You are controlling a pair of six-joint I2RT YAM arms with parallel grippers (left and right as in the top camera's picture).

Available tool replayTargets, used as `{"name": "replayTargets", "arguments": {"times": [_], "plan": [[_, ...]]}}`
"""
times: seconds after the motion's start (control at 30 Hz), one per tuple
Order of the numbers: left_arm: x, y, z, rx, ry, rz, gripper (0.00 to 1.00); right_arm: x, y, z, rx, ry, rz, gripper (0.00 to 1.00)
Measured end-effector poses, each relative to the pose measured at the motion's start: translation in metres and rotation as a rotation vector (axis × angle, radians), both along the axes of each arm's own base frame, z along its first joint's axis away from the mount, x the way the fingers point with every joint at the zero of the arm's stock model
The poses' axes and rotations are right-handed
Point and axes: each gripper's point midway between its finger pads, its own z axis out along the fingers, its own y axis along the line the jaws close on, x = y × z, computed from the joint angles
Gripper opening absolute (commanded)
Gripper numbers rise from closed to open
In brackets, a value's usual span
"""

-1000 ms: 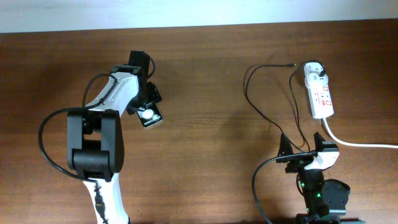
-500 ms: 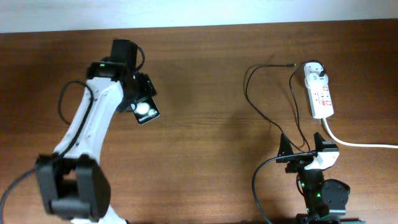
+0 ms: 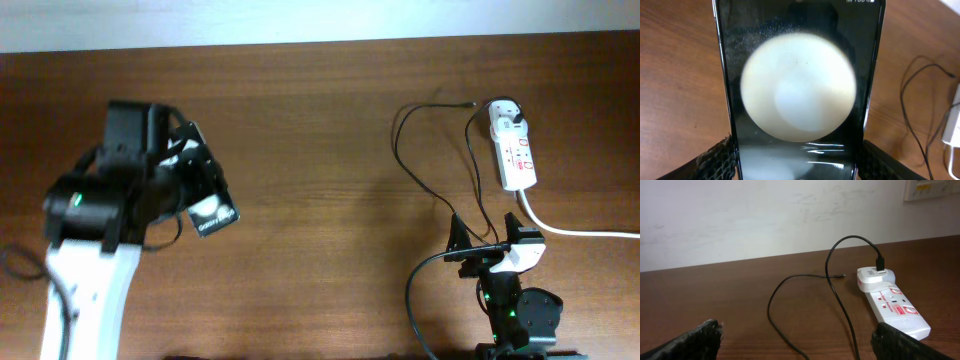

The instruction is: Plug charger to phone and switch on socket

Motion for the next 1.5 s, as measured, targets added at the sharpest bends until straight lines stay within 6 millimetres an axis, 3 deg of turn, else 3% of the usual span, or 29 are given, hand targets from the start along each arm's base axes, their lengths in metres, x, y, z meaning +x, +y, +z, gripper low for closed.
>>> {"name": "replayTargets", "arguments": {"times": [0.3,0.4,0.57,0.83,1.07,1.13,1.33,1.4,1.5], "plan": [[-0.075,0.010,0.046,-0.024,-0.149,0.008,0.62,0.000,0.000,0.000,0.000,0.000,0.000,0.99],[-0.095,0.012,0.050,-0.034,-0.160,0.018,0.61,0.000,0.000,0.000,0.000,0.000,0.000,0.99],[-0.109,0.011,0.039,-0.049,-0.121,0.024,0.60,0.000,0.000,0.000,0.000,0.000,0.000,0.99],[-0.114,0.003,0.014,-0.104,-0.039,0.029,0.59,0.000,0.000,0.000,0.000,0.000,0.000,0.99],[-0.101,-0.004,-0.004,-0.171,-0.014,0.085,0.58,0.000,0.005,0.001,0.038,-0.001,0.026,0.99],[-0.097,-0.005,-0.007,-0.191,-0.016,0.111,0.58,-0.001,0.013,0.002,0.147,0.003,0.070,0.99],[-0.083,-0.007,0.002,-0.273,-0.065,0.205,0.59,-0.017,0.068,0.006,0.777,0.169,0.347,0.99],[-0.080,-0.008,0.002,-0.292,-0.061,0.233,0.59,-0.027,0.086,0.006,0.852,0.242,0.453,0.99],[-0.075,-0.008,-0.001,-0.302,-0.043,0.257,0.59,-0.031,0.092,0.007,0.924,0.283,0.484,0.99]]}}
